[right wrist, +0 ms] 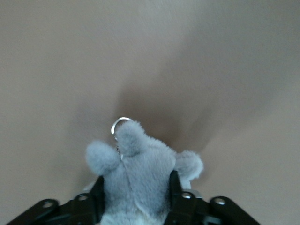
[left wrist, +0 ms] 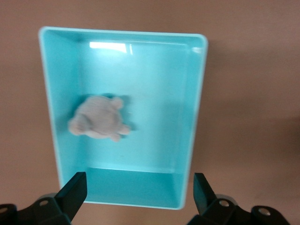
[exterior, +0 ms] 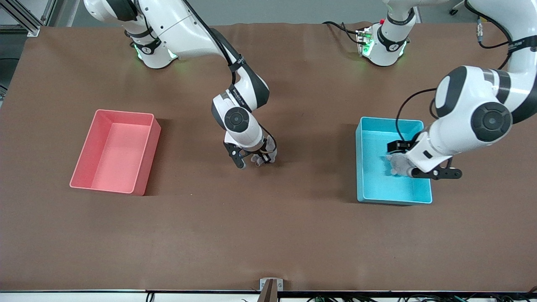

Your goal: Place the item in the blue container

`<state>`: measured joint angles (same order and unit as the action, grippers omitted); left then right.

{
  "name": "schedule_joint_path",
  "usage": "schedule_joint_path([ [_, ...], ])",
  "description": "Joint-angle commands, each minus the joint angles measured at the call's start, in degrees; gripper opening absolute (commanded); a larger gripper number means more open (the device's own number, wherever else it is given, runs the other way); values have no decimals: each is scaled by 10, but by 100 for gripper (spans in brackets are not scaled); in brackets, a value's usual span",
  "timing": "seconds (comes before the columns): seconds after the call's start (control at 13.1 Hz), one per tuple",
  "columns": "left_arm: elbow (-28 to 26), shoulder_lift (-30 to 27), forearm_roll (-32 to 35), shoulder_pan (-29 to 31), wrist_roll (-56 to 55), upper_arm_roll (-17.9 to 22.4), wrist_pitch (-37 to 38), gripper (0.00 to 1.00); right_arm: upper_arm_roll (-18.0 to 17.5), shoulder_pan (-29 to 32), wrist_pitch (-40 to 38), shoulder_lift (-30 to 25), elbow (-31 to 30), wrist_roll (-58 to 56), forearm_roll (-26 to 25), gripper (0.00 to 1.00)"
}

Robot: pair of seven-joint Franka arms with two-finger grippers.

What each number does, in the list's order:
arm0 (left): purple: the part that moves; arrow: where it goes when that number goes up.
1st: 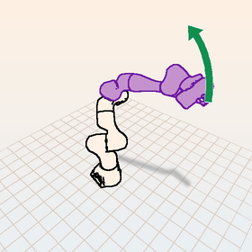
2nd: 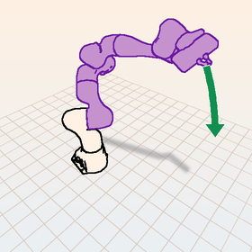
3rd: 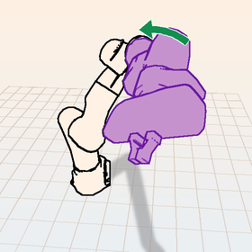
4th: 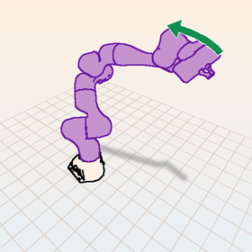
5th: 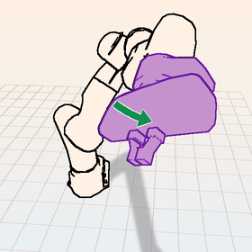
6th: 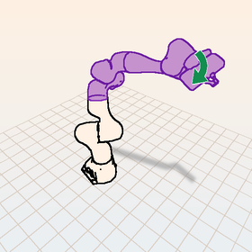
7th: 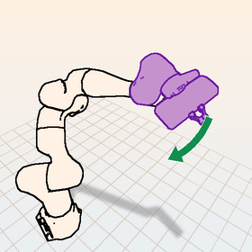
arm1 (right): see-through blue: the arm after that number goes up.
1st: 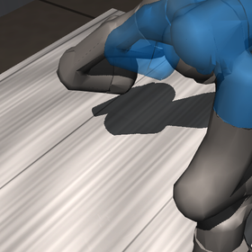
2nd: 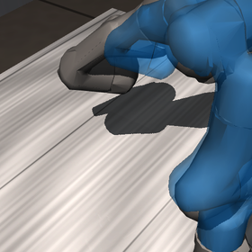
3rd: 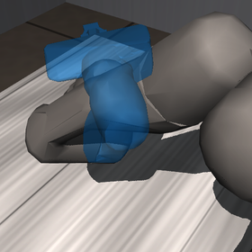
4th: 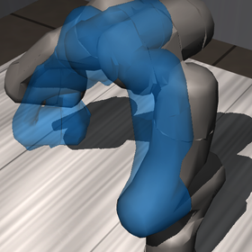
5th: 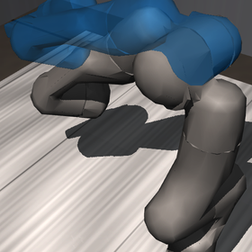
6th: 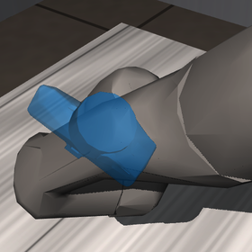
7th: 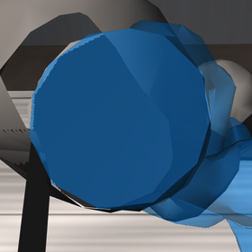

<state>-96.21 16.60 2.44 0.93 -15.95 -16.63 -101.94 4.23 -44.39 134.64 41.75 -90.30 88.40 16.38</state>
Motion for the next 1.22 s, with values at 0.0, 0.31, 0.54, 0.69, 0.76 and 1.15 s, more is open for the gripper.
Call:
schedule_joint_path([
  [0.0,22,20,-12,-21,-94,-36,0,100,-1,25,-54,-28,14,-54,-38,100],
  [0.31,72,78,-13,-117,-194,-38,-25,100,3,111,-198,-120,9,-265,-51,100],
  [0.54,76,112,-12,-176,-283,-38,-106,100,3,203,-301,-179,2,-462,-75,100],
  [0.69,76,137,-12,-210,-343,-38,-172,100,3,266,-349,-202,0,-594,-93,100],
  [0.76,77,151,-12,-221,-366,-38,-211,100,3,299,-358,-212,-4,-651,-94,100],
  [1.15,146,229,-5,-281,-392,-32,-279,99,3,396,-378,-254,-20,-818,-141,100],
])
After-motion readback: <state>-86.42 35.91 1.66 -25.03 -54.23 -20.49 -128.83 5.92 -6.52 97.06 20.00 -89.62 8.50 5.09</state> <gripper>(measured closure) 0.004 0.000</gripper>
